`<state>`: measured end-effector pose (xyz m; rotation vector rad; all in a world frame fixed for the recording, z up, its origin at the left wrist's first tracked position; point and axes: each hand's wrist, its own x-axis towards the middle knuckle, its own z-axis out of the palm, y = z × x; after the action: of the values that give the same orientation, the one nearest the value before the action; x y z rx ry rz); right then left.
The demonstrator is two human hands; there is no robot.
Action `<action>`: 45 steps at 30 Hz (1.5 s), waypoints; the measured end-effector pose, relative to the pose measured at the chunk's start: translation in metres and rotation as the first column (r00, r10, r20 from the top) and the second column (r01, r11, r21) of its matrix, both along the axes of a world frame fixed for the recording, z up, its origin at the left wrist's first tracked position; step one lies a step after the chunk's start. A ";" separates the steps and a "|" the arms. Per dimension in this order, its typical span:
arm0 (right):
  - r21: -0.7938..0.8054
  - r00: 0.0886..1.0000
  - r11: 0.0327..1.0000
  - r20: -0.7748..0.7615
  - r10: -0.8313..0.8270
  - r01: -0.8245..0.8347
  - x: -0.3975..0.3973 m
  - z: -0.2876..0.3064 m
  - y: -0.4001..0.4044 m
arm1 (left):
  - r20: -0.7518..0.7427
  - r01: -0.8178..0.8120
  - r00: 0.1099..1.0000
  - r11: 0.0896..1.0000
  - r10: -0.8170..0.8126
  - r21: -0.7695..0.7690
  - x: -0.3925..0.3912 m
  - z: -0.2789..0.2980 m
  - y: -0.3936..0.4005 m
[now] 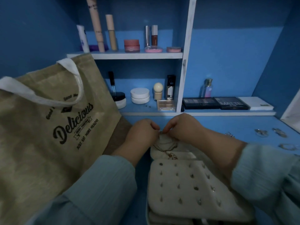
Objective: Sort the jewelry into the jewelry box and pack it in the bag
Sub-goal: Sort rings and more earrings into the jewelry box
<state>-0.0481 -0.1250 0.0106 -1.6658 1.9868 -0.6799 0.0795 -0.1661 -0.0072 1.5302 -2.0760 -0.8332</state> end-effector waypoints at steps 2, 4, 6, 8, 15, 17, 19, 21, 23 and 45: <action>-0.001 0.996 0.999 -0.084 0.039 -0.039 0.002 -0.003 -0.002 | 0.023 -0.012 1.000 1.000 0.011 0.022 -0.002 0.000 -0.003; 0.005 0.990 0.999 -0.130 0.048 -0.048 0.004 -0.005 -0.003 | 0.055 -0.018 0.998 0.999 0.015 0.046 -0.004 0.000 -0.006; 0.033 0.987 0.998 -0.153 0.048 -0.044 0.006 -0.005 -0.003 | 0.085 -0.003 0.996 0.998 -0.001 0.057 -0.005 -0.001 -0.007; 0.065 0.981 0.997 -0.184 0.053 -0.042 0.007 -0.004 -0.005 | 0.114 0.009 0.993 0.997 -0.017 0.074 -0.006 -0.001 -0.010; 0.143 0.973 0.990 -0.228 0.029 0.004 0.011 -0.004 -0.009 | 0.239 0.024 0.969 0.986 -0.064 0.168 -0.014 0.002 -0.024; 0.094 0.958 0.995 -0.284 0.043 -0.016 0.013 -0.006 -0.006 | 0.219 0.017 0.975 0.993 -0.043 0.121 -0.013 0.000 -0.023; 0.064 0.949 0.998 -0.310 0.049 -0.031 0.013 -0.007 -0.004 | 0.233 0.003 0.972 0.994 -0.029 0.114 -0.014 -0.001 -0.022; 0.076 0.948 0.997 -0.315 0.052 -0.029 0.013 -0.008 -0.006 | 0.257 -0.017 0.966 0.992 -0.015 0.122 -0.015 -0.001 -0.021; 0.104 0.956 0.994 -0.291 0.047 -0.017 0.012 -0.008 -0.010 | 0.292 -0.009 0.956 0.988 -0.036 0.153 -0.015 0.000 -0.022; 0.298 0.882 0.942 -0.387 0.268 -0.155 0.014 0.021 0.039 | 0.074 0.118 0.991 0.991 -0.114 -0.062 0.021 0.015 0.020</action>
<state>-0.0337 -0.0861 0.0314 -1.9458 2.0145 0.0355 0.1002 -0.1462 0.0078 1.4346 -2.2382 -0.7539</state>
